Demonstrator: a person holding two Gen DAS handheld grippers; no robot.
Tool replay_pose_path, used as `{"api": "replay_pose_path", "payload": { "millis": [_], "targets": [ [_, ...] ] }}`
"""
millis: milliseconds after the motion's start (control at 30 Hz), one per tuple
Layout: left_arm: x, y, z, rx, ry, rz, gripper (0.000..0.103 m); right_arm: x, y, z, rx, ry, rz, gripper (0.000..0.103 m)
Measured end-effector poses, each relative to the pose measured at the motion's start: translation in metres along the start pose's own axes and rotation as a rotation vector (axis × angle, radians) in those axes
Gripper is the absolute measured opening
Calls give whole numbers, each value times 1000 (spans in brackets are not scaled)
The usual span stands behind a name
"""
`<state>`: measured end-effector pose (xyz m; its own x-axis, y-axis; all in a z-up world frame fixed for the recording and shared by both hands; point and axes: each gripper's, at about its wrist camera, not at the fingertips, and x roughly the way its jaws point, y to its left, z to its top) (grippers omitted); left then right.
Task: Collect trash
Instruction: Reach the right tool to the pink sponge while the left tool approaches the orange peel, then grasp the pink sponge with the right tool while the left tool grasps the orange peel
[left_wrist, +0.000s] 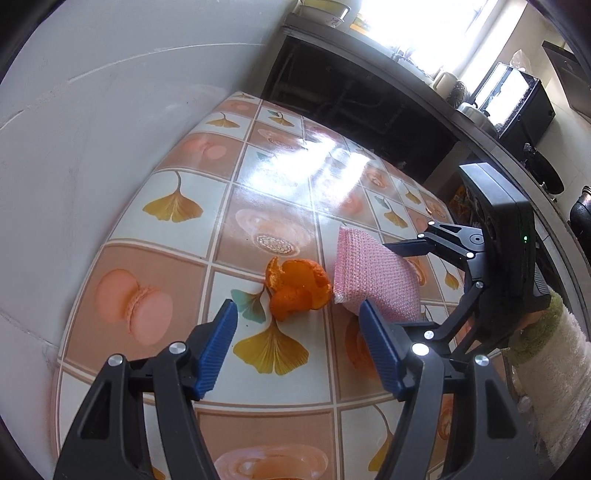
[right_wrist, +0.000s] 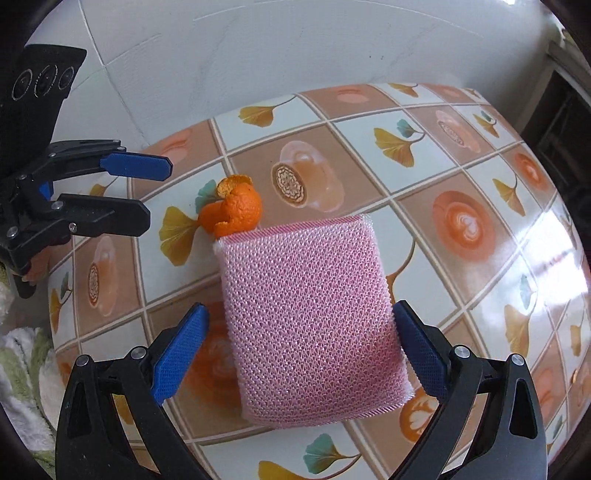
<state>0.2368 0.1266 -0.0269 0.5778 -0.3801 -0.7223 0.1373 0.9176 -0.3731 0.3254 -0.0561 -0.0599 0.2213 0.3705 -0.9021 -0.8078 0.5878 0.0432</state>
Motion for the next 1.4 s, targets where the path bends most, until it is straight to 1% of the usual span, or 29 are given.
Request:
{"api": "replay_pose_path", "payload": {
  "millis": [33,67,100,200,400,433,567,667,767,833,933,1033,1133,1400],
  "targets": [
    [1,-1,-1,5,2,2,66,-1,0,-4,15,3,-11,83],
    [2,-3,-2,13,4,7,66,-3,-1,-8,36,4,-19,79],
    [4,-5,-2,21,5,11,67,-6,-2,-13,69,10,-34,79],
    [10,-10,-2,45,8,40,70,-17,-4,-31,148,-9,-68,78],
    [30,-14,6,55,31,74,71,-58,6,-89,302,-48,-150,77],
    [34,-14,8,55,36,81,71,-63,8,-95,322,-57,-156,77],
    [50,-17,13,71,43,131,71,-86,15,-126,416,-99,-184,77],
    [56,-22,12,118,28,172,70,-98,20,-140,460,-126,-208,77],
    [59,-27,9,158,15,216,55,-105,22,-148,501,-154,-209,77],
    [58,-28,7,163,9,232,42,-106,19,-150,522,-166,-211,77],
    [53,-29,3,151,-2,225,33,-107,22,-153,544,-181,-213,77],
    [49,-31,0,153,-9,230,27,-112,26,-159,566,-196,-210,77],
    [44,-34,-5,158,-11,229,24,-114,30,-165,584,-207,-210,77],
    [30,-45,-22,157,-17,199,19,-122,38,-180,641,-230,-205,77]
  ]
}}
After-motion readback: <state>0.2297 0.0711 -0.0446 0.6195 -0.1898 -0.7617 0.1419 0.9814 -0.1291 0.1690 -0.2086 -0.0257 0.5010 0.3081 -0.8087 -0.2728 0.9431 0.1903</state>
